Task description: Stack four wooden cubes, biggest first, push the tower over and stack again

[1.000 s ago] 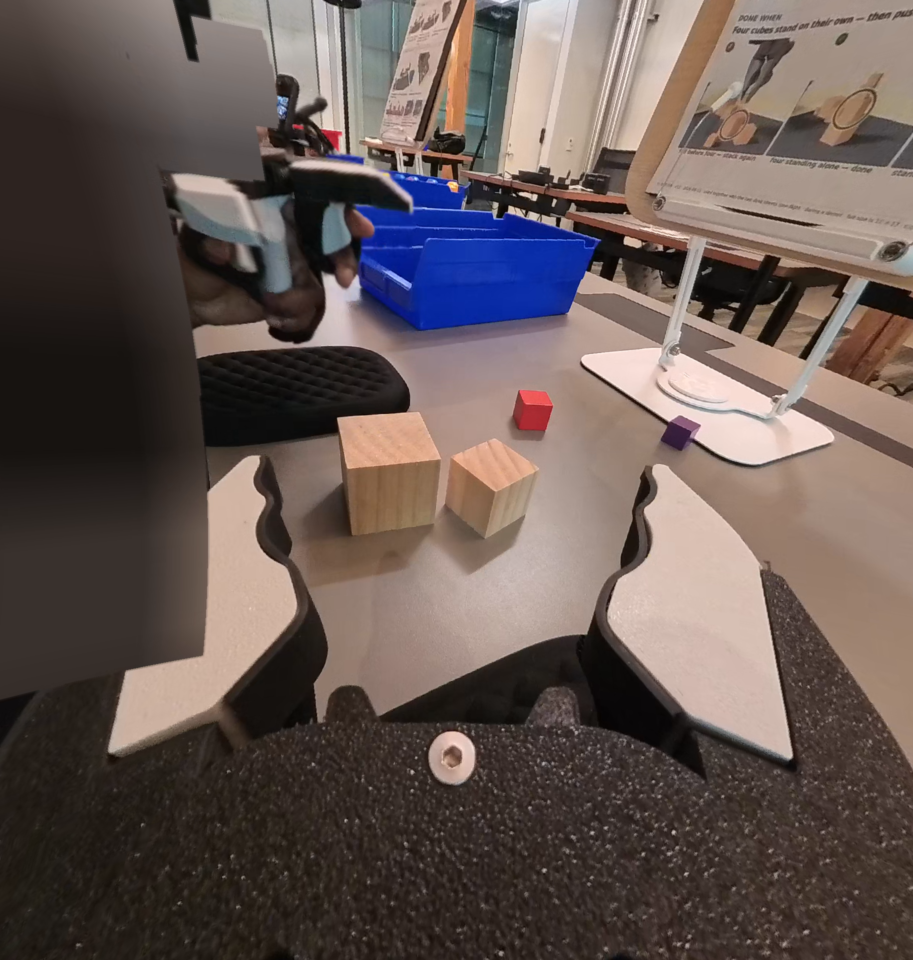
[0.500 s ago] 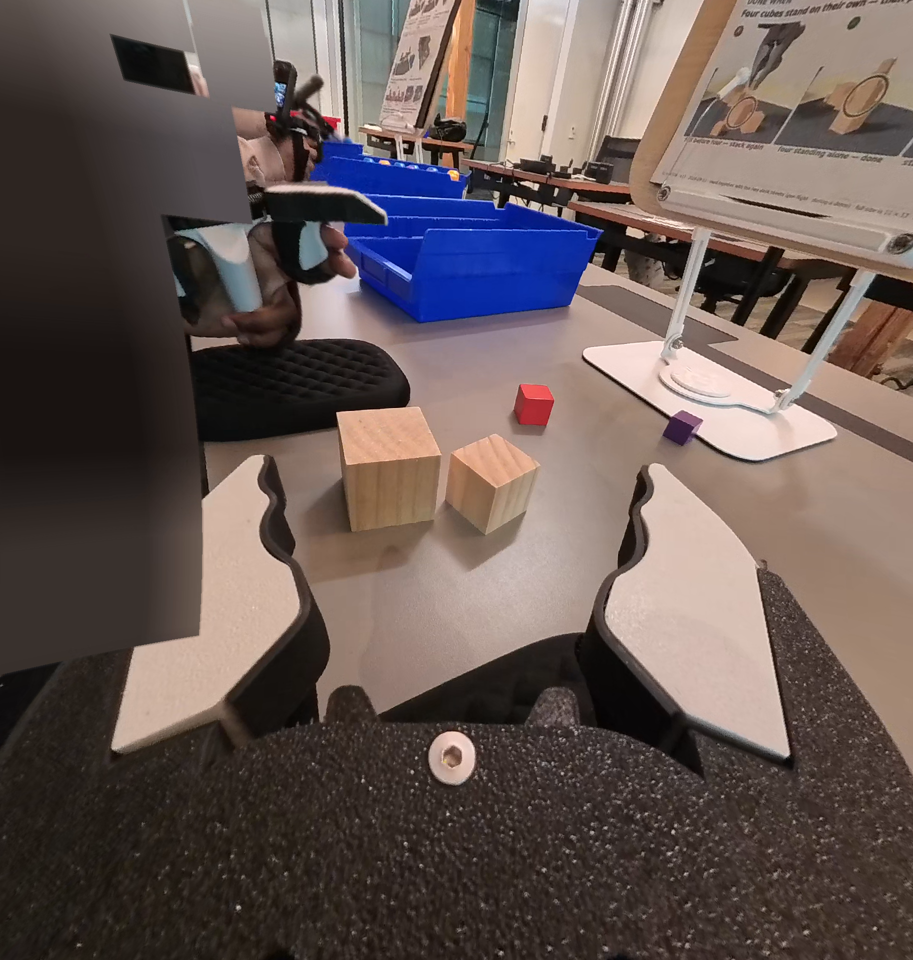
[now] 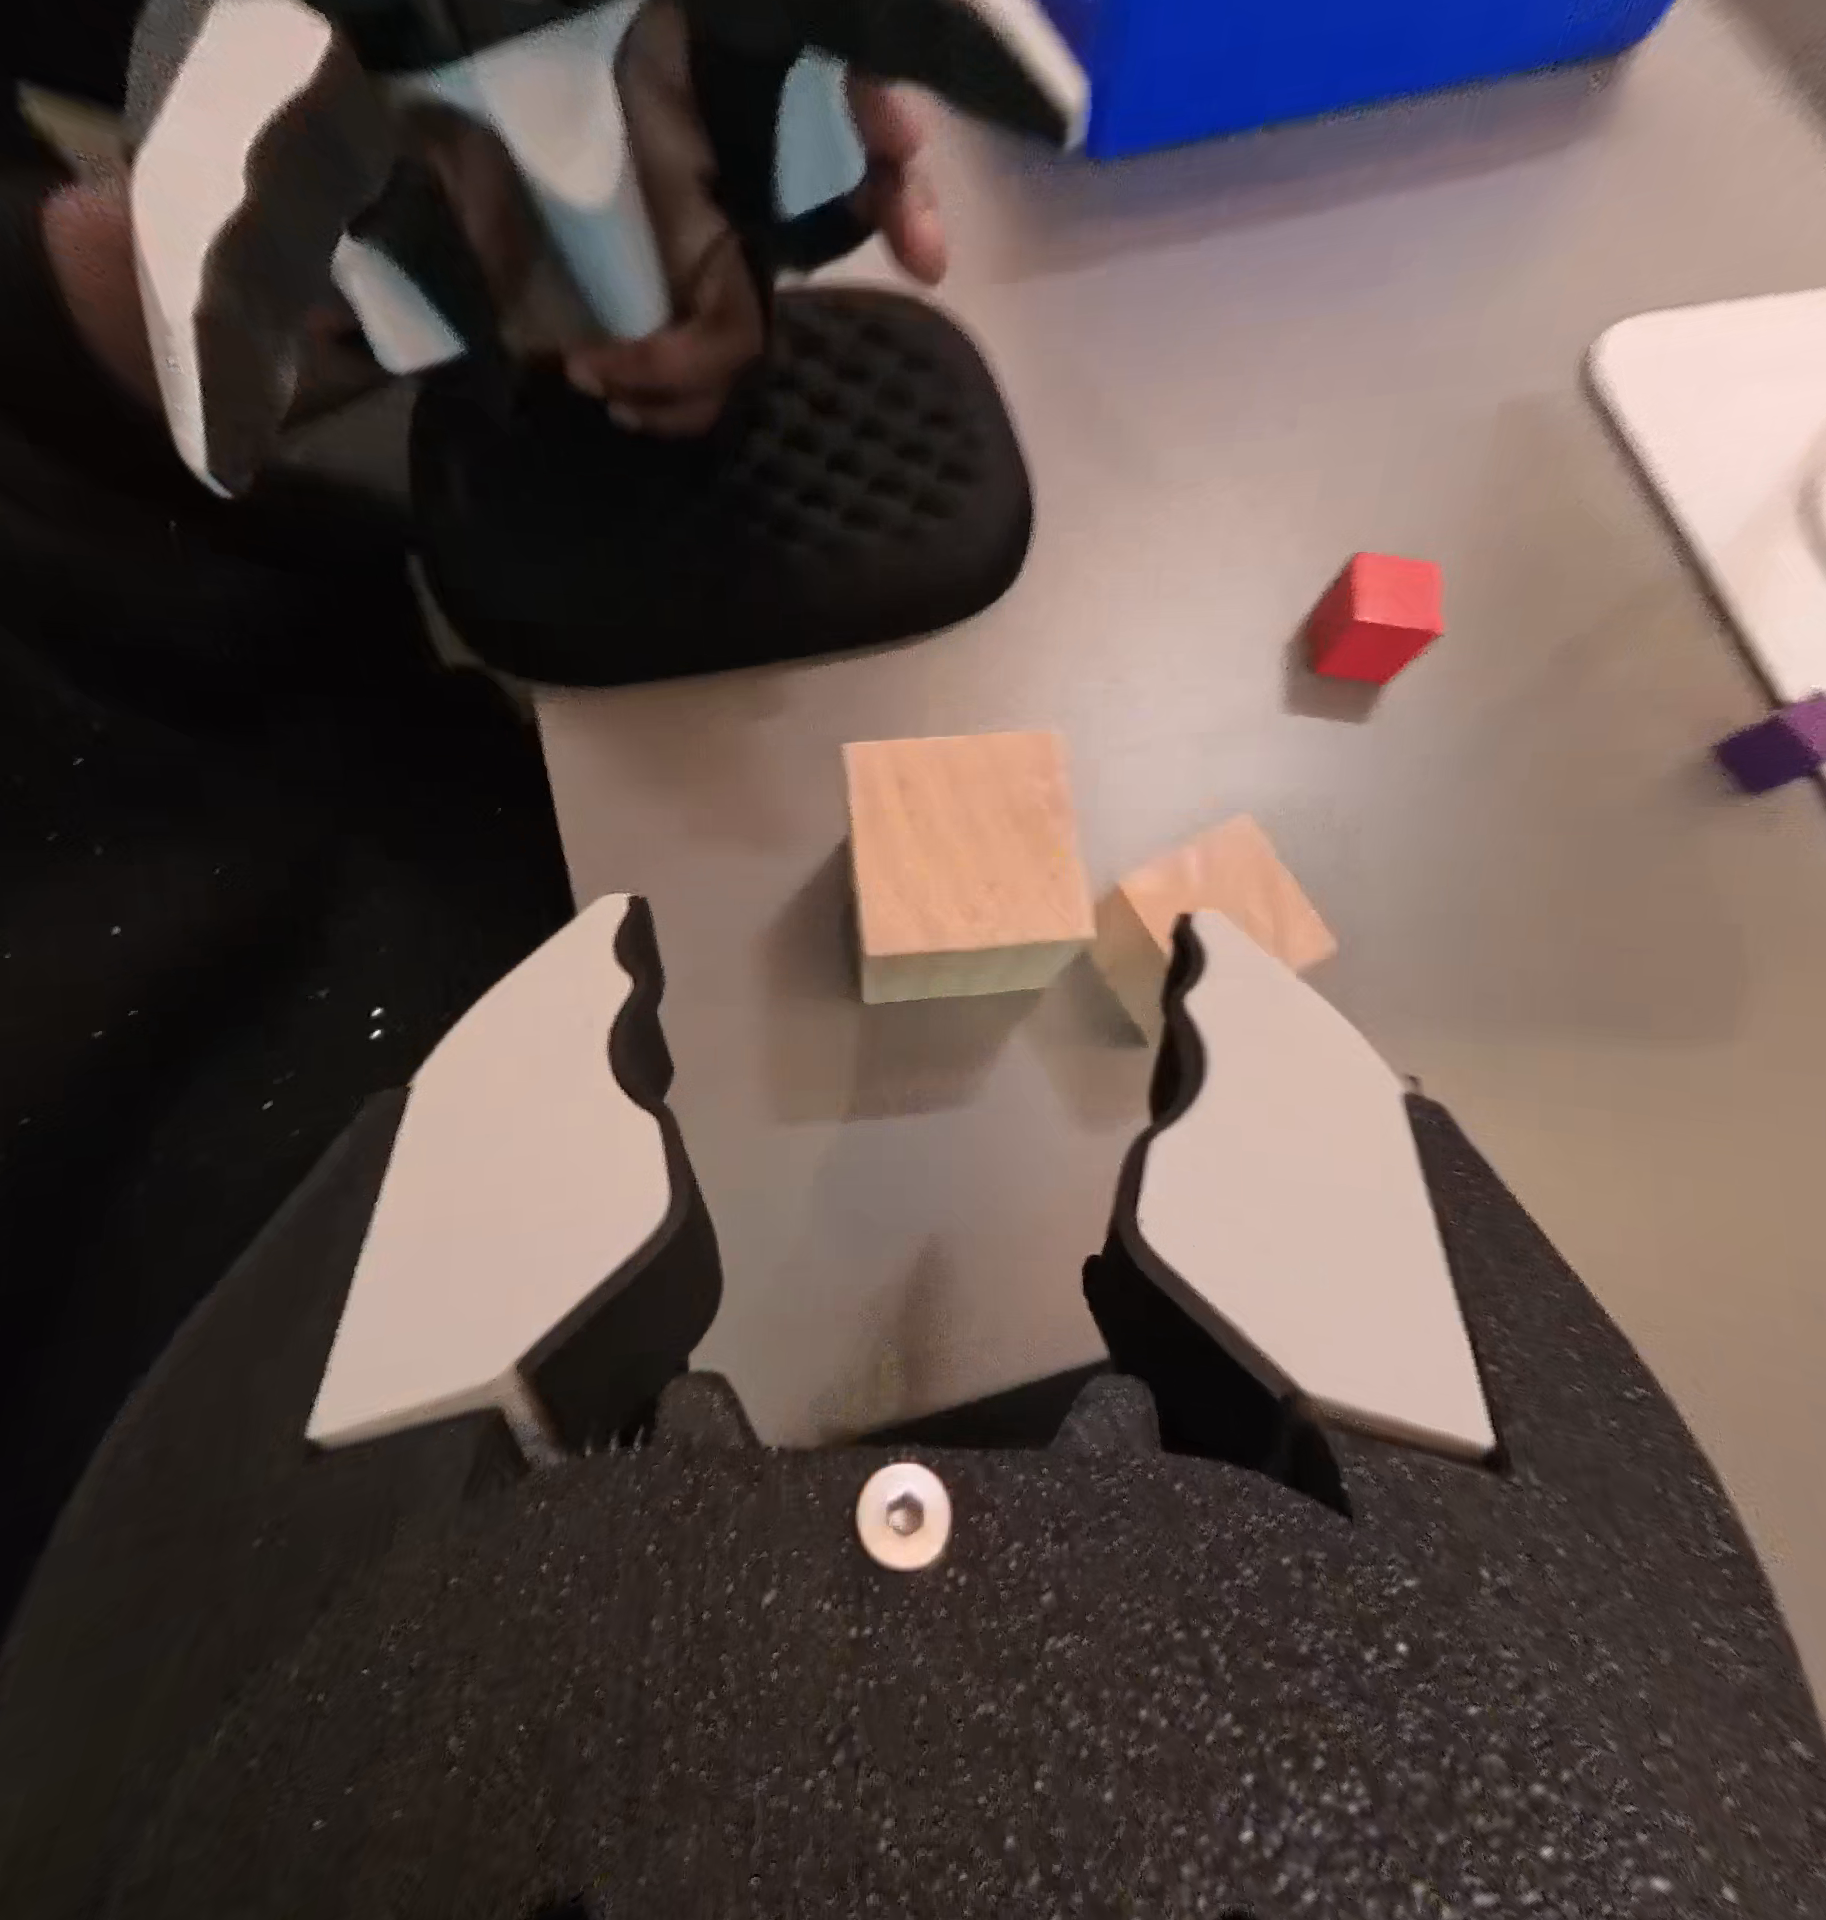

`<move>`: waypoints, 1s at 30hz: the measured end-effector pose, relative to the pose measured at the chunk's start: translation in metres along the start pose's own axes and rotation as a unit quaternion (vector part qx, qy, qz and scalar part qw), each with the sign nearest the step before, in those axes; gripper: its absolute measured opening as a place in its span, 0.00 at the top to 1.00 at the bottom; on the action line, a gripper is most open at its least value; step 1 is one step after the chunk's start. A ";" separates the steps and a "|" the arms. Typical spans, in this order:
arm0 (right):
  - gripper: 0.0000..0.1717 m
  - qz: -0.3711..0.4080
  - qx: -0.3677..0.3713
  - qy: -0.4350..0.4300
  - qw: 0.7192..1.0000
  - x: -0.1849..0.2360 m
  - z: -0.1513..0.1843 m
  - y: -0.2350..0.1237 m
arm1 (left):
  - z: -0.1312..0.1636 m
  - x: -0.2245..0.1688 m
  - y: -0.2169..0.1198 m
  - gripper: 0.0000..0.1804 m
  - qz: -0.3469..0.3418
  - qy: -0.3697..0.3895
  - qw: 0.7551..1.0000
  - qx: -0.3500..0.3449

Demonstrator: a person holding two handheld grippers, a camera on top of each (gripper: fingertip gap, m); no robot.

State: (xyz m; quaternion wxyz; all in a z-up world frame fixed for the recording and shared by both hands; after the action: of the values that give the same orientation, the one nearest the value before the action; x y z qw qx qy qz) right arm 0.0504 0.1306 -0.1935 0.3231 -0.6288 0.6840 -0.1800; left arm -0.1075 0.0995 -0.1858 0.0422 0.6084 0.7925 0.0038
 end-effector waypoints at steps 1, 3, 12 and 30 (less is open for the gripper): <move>0.51 -0.023 0.028 -0.005 0.999 0.002 -0.005 0.006 | 0.000 0.000 0.000 0.19 0.000 0.000 1.000 0.001; 0.52 -0.062 0.089 -0.002 0.994 0.002 -0.011 0.017 | 0.001 0.000 0.001 0.19 0.001 0.000 1.000 0.004; 0.54 -0.116 0.255 -0.043 0.959 -0.014 -0.005 0.055 | 0.002 0.000 0.001 0.19 0.004 -0.001 1.000 0.008; 0.65 -0.155 0.281 -0.120 0.939 0.018 -0.027 0.065 | 0.006 -0.001 0.004 0.19 0.009 -0.004 1.000 0.028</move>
State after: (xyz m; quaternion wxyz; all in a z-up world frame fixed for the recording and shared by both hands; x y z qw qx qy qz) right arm -0.0163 0.1180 -0.2198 0.5346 -0.6276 0.4557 -0.3357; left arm -0.1027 0.0996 -0.1912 0.0282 0.6164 0.7866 -0.0207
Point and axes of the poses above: each gripper's, where its closed fingertips meet, y out along the fingers, z out of its underside, x = y × z across the jaws, the point moved 5 cm from there along -y, back along the fingers, and after that the axes turned 12 degrees about -y, right-handed, at the moved point
